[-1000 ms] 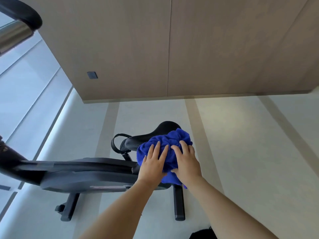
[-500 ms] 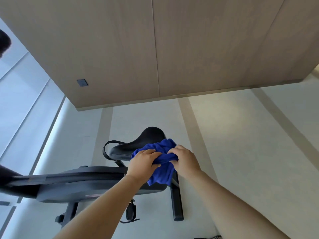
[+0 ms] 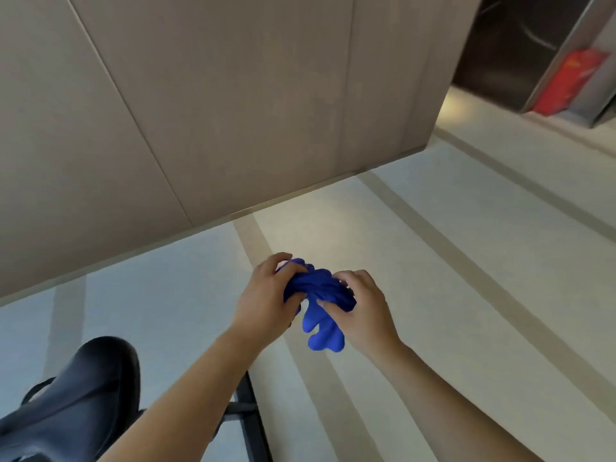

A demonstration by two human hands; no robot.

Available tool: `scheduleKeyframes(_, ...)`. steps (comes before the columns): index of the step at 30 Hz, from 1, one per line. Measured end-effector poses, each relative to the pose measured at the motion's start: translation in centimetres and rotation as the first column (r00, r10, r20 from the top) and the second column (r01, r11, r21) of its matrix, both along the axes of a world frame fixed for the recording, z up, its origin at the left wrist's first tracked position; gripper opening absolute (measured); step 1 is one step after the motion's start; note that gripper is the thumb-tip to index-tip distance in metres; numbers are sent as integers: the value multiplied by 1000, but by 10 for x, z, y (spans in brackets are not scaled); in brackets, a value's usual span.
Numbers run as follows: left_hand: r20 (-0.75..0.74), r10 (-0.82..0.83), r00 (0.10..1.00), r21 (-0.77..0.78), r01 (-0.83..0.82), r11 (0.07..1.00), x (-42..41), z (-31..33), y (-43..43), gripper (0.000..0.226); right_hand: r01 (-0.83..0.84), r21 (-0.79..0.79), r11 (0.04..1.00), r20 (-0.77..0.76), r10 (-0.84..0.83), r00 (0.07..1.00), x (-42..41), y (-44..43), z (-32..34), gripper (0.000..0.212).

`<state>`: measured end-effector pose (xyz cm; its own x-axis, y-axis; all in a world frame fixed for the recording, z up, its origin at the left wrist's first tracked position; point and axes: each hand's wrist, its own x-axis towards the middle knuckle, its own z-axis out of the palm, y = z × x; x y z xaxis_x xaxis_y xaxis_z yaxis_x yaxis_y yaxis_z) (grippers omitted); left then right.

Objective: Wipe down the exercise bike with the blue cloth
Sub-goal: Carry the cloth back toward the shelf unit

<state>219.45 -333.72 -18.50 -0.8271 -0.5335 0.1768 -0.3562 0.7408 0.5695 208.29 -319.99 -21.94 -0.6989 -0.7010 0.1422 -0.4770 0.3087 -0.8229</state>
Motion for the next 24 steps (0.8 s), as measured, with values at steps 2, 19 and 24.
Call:
scheduleKeyframes(2, 38, -79, 996, -86, 82, 993, -44, 2, 16, 29, 48, -14, 999, 10, -47, 999, -35, 31, 3, 29)
scheduleKeyframes(19, -146, -522, 841, 246, 542, 804, -375, 28, 165, 33, 621, -110, 776, 123, -609, 783, -271, 201, 14, 36)
scheduleKeyframes(24, -156, -579, 801, 250, 599, 761, -492, 31, 172, 31, 653, -76, 753, 74, -649, 757, -385, 206, 24, 40)
